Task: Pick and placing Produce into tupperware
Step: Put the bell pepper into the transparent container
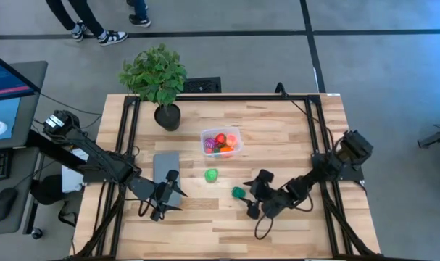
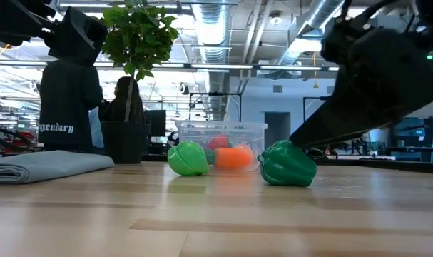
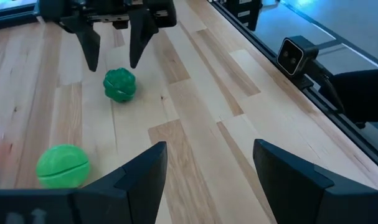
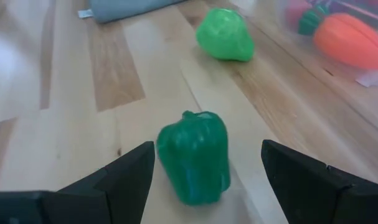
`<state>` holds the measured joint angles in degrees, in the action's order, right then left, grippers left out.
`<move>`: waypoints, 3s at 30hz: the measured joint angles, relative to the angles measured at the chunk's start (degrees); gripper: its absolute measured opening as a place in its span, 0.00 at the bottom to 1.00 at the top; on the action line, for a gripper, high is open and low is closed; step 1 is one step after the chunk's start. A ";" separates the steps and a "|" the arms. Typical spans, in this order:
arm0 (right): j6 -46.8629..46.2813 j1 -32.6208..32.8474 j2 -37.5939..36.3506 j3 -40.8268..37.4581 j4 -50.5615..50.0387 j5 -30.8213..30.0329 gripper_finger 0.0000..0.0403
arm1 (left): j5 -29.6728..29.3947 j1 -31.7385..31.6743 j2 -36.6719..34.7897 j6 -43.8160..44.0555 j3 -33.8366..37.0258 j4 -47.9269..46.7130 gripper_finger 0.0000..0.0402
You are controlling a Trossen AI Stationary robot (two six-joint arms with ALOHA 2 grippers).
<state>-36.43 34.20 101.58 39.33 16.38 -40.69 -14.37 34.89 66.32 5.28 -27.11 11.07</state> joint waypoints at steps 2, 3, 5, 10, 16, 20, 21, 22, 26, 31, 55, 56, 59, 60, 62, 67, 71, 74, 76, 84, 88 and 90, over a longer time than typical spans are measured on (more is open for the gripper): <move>-0.04 -0.98 0.00 0.00 0.13 1.47 0.79 | 0.00 0.00 0.00 0.00 0.00 0.00 0.57; -0.02 -1.53 0.00 0.00 0.44 2.61 0.79 | -0.02 0.00 0.00 0.00 0.00 -0.02 0.57; 0.02 -2.67 0.00 0.00 1.41 5.03 0.79 | -0.02 0.00 0.00 0.00 0.18 0.06 0.57; 0.87 -5.04 0.00 0.00 2.56 9.32 0.79 | -0.47 0.00 0.02 0.77 1.90 0.76 0.57; 0.89 -6.96 0.00 0.00 2.56 12.89 0.80 | -1.30 0.02 0.02 1.68 3.32 2.47 0.57; 0.51 -7.74 0.00 0.00 2.58 14.54 0.83 | -1.13 0.02 0.02 1.44 4.45 4.64 0.57; 0.49 -7.77 0.00 0.00 2.58 14.71 0.84 | -1.14 0.02 0.02 1.39 4.79 5.11 0.57; 0.50 -7.77 0.00 0.00 2.58 14.92 0.85 | -1.11 0.02 0.02 1.34 4.95 5.21 0.57; 0.48 -7.72 0.00 0.00 2.58 15.04 0.86 | -1.11 0.02 0.02 1.19 4.96 5.40 0.57; 0.42 -7.74 0.00 0.00 2.56 15.18 0.85 | -1.11 0.02 0.02 1.03 4.96 5.51 0.57; 2.26 -7.72 6.97 3.15 3.81 13.48 0.80 | -1.29 0.00 0.02 0.52 4.94 6.86 0.57; 2.33 -7.72 6.97 3.15 3.76 13.46 0.80 | -1.29 0.00 0.02 0.51 4.94 6.86 0.57; 2.38 -7.72 6.95 3.15 3.63 13.44 0.77 | -1.31 0.00 0.02 0.51 4.94 6.86 0.57; 2.35 -7.73 6.95 3.15 3.59 13.44 0.76 | -1.31 0.00 0.02 0.50 4.94 6.86 0.57; 2.15 -7.72 6.95 3.15 3.50 13.42 0.74 | -1.31 0.00 0.02 0.50 4.94 6.86 0.57; 2.01 -7.72 6.95 3.13 3.39 13.29 0.70 | -1.29 0.00 0.02 0.52 4.94 6.86 0.57; 2.01 -7.72 6.95 3.10 3.37 13.24 0.67 | -1.30 0.00 0.02 0.52 4.94 6.86 0.57; 2.03 -7.74 6.95 3.08 3.35 13.25 0.65 | -1.31 0.00 0.02 0.52 4.94 6.86 0.57; 2.03 -7.74 6.95 3.08 3.37 13.27 0.64 | -1.29 0.00 0.02 0.50 4.94 6.86 0.57; 2.33 -7.77 6.95 3.08 3.37 13.40 0.55 | -1.29 0.00 0.02 0.28 4.94 6.86 0.57; 2.38 -7.77 6.95 3.08 3.39 13.44 0.54 | -1.29 0.00 0.02 0.26 4.94 6.86 0.57; 2.38 -7.77 6.95 3.08 3.39 13.46 0.55 | -1.29 0.00 0.02 0.26 4.94 6.86 0.57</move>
<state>-34.04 26.44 108.53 42.41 19.77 -27.22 -15.66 34.89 66.35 5.54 -22.17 17.93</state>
